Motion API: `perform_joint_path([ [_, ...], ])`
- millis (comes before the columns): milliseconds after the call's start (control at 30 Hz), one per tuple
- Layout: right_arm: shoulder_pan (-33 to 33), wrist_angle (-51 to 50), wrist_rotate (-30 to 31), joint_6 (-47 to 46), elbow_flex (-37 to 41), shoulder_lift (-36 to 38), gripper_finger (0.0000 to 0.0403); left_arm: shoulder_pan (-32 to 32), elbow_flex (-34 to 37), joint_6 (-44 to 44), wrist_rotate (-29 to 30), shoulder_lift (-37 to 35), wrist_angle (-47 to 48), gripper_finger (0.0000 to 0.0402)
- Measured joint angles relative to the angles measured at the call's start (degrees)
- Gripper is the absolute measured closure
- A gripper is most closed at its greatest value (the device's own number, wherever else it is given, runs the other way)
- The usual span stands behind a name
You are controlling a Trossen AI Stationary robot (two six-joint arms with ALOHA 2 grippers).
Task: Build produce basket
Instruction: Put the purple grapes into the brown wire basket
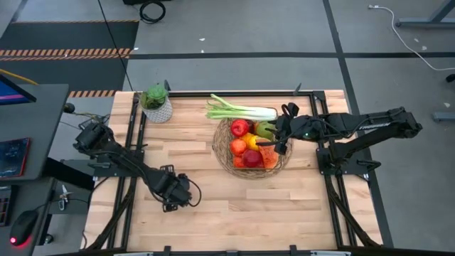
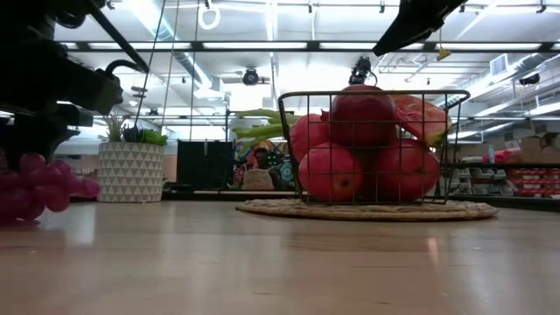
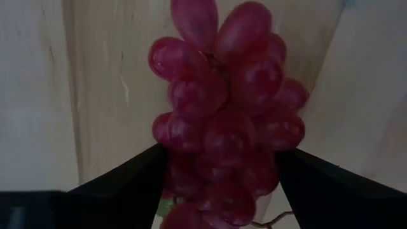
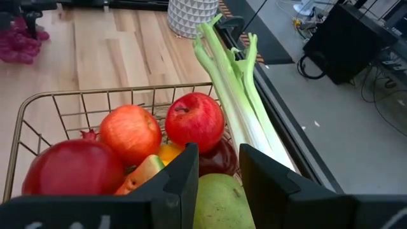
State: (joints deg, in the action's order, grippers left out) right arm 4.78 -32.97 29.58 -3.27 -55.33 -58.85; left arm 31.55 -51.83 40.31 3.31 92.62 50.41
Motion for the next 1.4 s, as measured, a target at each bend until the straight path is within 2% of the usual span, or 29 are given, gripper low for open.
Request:
perform_joint_path([
  [200, 0.0, 0.0, 0.0, -0.1, 0.0, 0.0, 0.0283, 0.0, 0.0, -0.5, 2.2, 0.0, -0.7, 0.0149],
  [467, 0.0, 0.0, -0.2, -0.2, 0.0, 0.0, 0.0283, -0.2, 0.0, -2.2, 2.2, 0.0, -1.0, 0.0221],
  [667, 0.0, 0.0, -0.3, -0.2, 0.0, 0.0, 0.0283, -0.2, -0.3, -2.7, 2.3, -0.2, 0.3, 0.0257],
  [933, 0.0, -0.1, -0.3, -0.2, -0.1, 0.0, 0.0283, -0.3, -7.5, -5.6, 3.2, -0.2, 11.5, 0.0275],
  [1100, 0.1, -0.7, -0.3, -0.2, -0.1, 0.0, 0.0283, -0.3, -12.5, -6.7, 8.3, -1.2, 15.0, 0.0276],
  [1200, 0.5, -2.3, -0.3, -0.7, -0.1, 0.0, 0.0283, -0.3, -13.3, -7.6, 12.8, -3.9, 11.8, 0.0276],
  [1400, 1.9, -4.1, 0.0, -0.9, -0.1, 1.5, 0.0283, -0.6, -9.9, -14.5, 21.4, -11.4, -7.8, 0.0276],
])
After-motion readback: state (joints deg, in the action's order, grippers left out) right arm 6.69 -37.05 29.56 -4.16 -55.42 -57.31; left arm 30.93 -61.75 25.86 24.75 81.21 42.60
